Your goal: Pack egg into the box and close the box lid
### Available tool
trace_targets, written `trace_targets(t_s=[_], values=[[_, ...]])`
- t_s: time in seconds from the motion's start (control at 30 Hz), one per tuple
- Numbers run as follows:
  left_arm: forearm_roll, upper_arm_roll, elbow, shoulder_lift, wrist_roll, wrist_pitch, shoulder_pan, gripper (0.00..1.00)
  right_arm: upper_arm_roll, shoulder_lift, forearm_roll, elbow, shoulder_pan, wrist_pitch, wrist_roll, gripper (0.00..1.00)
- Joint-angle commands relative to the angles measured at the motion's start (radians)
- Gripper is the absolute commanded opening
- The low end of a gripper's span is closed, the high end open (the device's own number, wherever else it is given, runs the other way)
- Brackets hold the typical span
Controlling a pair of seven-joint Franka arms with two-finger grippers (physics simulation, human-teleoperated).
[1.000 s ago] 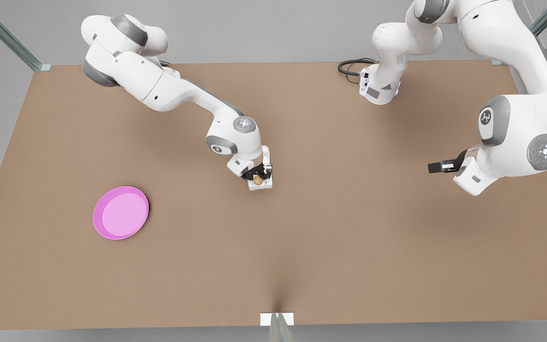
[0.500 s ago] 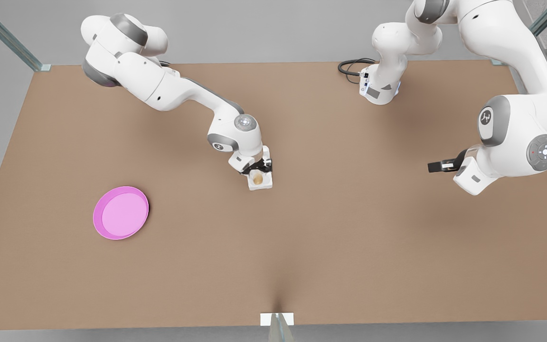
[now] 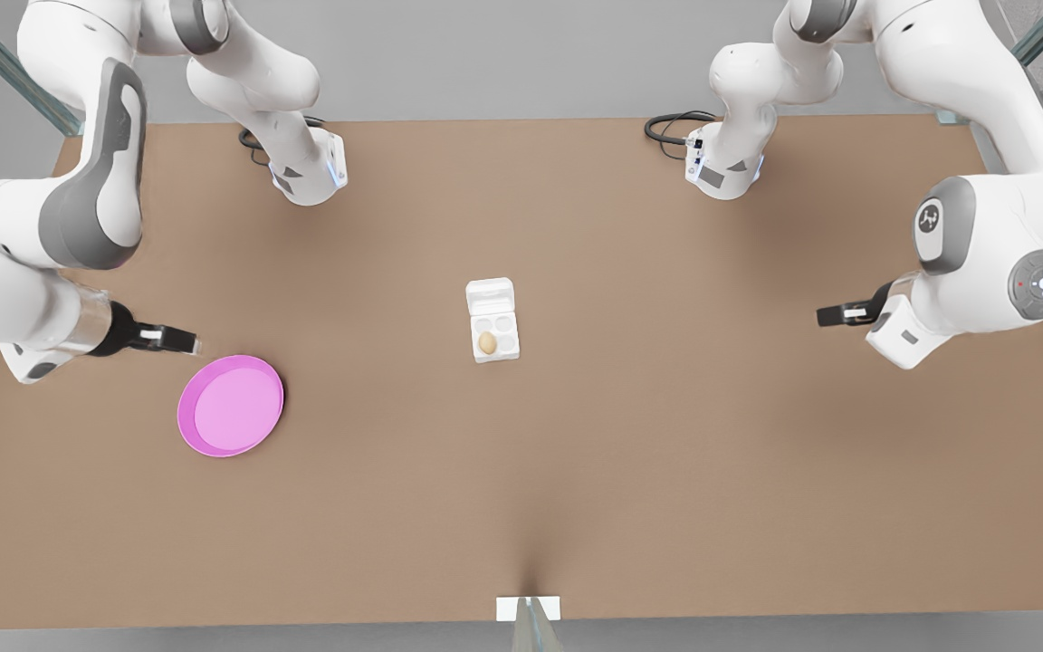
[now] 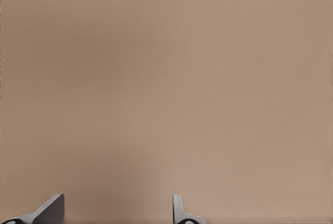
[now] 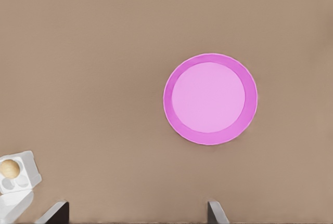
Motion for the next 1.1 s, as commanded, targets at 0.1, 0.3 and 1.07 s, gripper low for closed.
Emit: trace_targets(t_s=[0.1,0.3,1.07], values=[[-0.031,-0.017,0.028,-0.016,0.001,-0.056,0.000,1.00,0.006,0.029,-0.023,0.046,0.003,-0.010,0.000,1.00],[-0.037,-0.090,-0.023,-0.039,-0.142,-0.059,-0.165,0.21,0.009,0.006,0.000,0.040,0.009,0.016,0.003,1.00],[-0.175,-0.089,0.084,0.443,-1.124,0.522,-0.928,0.21,0.009,0.009,0.003,0.042,0.008,0.016,0.018,1.00]])
